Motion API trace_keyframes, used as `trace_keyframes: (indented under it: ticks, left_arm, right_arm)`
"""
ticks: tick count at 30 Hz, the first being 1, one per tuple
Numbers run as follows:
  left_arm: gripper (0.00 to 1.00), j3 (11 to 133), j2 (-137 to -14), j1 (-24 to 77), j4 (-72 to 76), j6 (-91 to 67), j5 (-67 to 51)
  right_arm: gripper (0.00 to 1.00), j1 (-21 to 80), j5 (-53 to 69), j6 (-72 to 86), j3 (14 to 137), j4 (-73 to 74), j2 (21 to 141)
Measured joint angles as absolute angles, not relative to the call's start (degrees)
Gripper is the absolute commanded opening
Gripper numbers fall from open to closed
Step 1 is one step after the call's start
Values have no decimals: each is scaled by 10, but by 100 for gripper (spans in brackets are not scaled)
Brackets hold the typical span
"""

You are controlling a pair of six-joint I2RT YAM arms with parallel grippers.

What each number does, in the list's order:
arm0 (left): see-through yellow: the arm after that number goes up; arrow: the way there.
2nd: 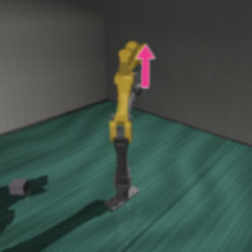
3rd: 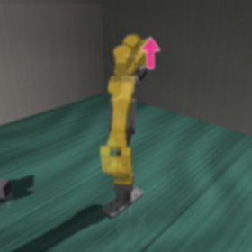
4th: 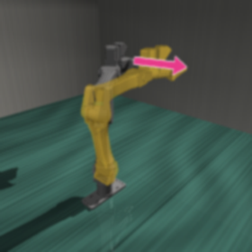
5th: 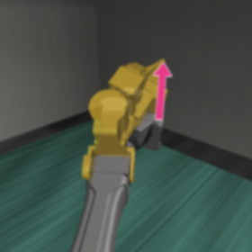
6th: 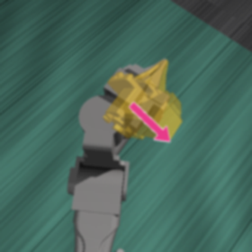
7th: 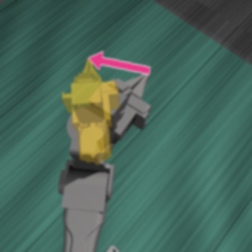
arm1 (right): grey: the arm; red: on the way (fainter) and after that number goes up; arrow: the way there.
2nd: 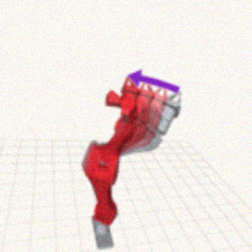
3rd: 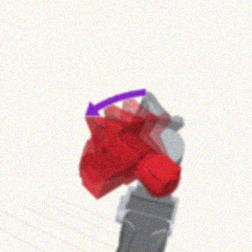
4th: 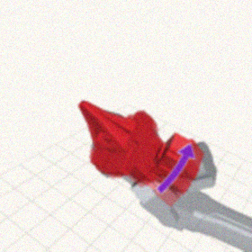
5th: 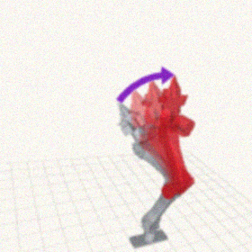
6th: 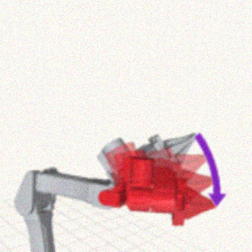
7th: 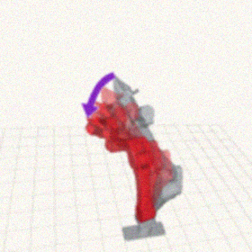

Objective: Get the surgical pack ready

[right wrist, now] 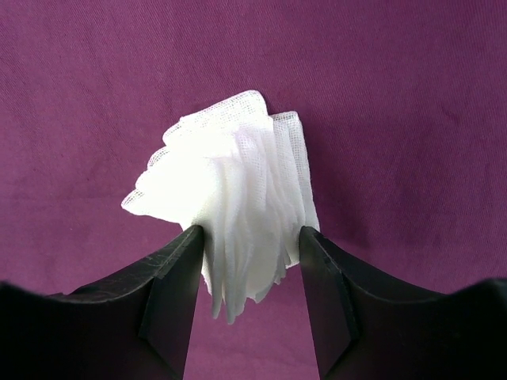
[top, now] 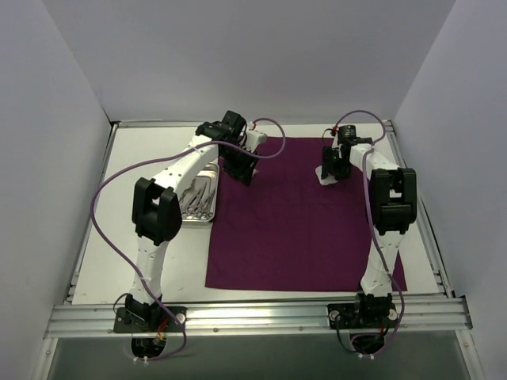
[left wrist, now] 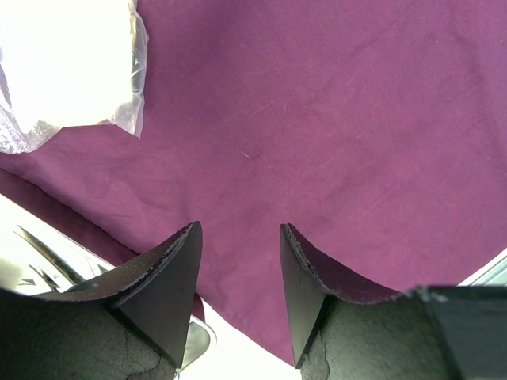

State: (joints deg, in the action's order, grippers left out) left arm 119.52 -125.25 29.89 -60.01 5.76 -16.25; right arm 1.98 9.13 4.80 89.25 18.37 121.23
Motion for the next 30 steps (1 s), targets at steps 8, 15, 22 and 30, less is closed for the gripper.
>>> trace_keyframes:
  ticks: [8, 15, 22, 30]
  left_arm:
    - [54, 1188, -1252, 299, -598, 58, -163]
    - [54, 1187, -1251, 299, -597, 58, -163]
    - [54, 1184, -1251, 299, -597, 58, -163]
    - [54, 1176, -1245, 299, -597, 57, -163]
  right_arm:
    - [51, 16, 90, 57, 893, 176, 1198]
    - [52, 15, 81, 63, 888, 169, 1176]
    - [47, 15, 68, 92, 868, 161, 1175]
    - [45, 12, 64, 105, 866, 144, 1180]
